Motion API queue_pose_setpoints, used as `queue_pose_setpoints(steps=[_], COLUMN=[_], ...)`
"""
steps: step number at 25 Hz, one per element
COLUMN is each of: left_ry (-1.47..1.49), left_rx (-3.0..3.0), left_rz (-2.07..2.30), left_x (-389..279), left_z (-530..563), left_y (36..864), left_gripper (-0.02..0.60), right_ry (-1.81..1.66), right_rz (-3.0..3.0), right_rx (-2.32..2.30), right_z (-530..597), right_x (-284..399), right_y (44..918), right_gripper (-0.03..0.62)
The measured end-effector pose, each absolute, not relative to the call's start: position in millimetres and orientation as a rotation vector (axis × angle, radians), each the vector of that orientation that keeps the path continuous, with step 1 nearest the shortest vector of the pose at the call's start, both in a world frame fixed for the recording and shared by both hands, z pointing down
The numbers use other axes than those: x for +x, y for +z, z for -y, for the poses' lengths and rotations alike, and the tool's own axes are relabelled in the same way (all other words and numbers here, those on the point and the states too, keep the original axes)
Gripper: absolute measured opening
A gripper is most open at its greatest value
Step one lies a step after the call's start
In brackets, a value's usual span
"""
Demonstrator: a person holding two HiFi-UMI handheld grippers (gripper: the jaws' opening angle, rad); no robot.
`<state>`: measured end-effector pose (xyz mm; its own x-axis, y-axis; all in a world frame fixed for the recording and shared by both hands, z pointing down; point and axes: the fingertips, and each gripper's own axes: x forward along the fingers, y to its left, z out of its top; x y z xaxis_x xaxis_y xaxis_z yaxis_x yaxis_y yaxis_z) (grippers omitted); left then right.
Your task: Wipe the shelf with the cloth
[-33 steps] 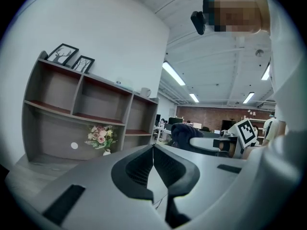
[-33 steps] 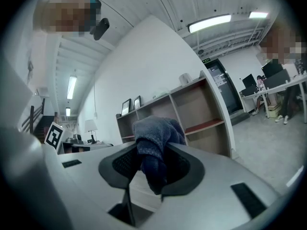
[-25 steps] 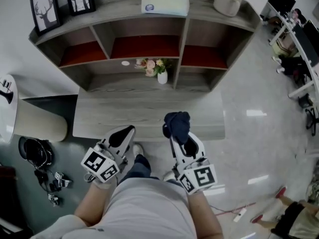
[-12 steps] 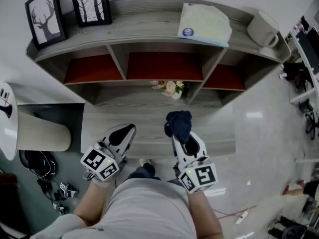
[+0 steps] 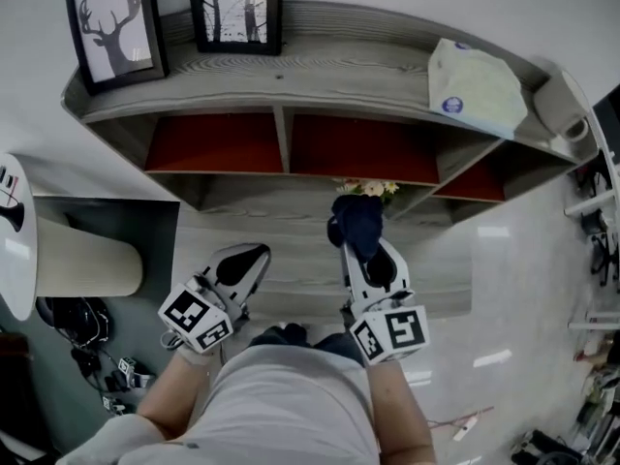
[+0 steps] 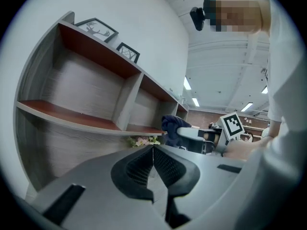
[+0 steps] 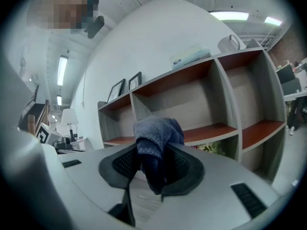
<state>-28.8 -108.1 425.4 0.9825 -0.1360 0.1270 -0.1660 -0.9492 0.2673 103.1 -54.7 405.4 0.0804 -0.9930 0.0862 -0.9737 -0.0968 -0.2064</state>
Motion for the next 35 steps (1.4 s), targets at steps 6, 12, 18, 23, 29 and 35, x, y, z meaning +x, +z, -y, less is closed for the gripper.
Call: queue_pose_setpoints(steps=[6, 12, 18, 23, 29, 35], left_ry=[0.140, 0.119, 0.087, 0.098, 0.095, 0.103], left_rx=[2.829, 2.816, 2.802, 2.795, 2.775, 2.756], left_rz=[0.236, 0.323, 0.434, 0.501, 0.592, 0.660], left_x=[-46.2, -58.5, -67.1, -70.1, -71.2, -70.2], left_z=[114.2, 119.8, 128.6, 133.0, 137.6, 134.4], left_y=[419.2, 410.3, 398.1, 394.2, 394.5, 399.3], left_gripper=[0.017, 0.017, 0.017, 0.017, 0.017, 0.017], right_ry=[-0.207, -0.128, -0.067, 0.069, 0.103, 0.076], right_rz=[-2.043, -2.059, -2.059, -2.048, -2.048, -2.073], right_rx=[-2.258, -2.252, -2.260, -2.333, -2.330, -2.299], right_z=[104.8, 158.2, 207.0, 239.7, 269.1, 292.8], right_x=[108.4, 119.1, 134.3, 145.8, 153.4, 162.0], right_y=[377.5, 347.7, 321.4, 304.8, 299.6, 303.3], right_gripper=[0.125, 0.126, 0.126, 0.126, 0.126, 0.126])
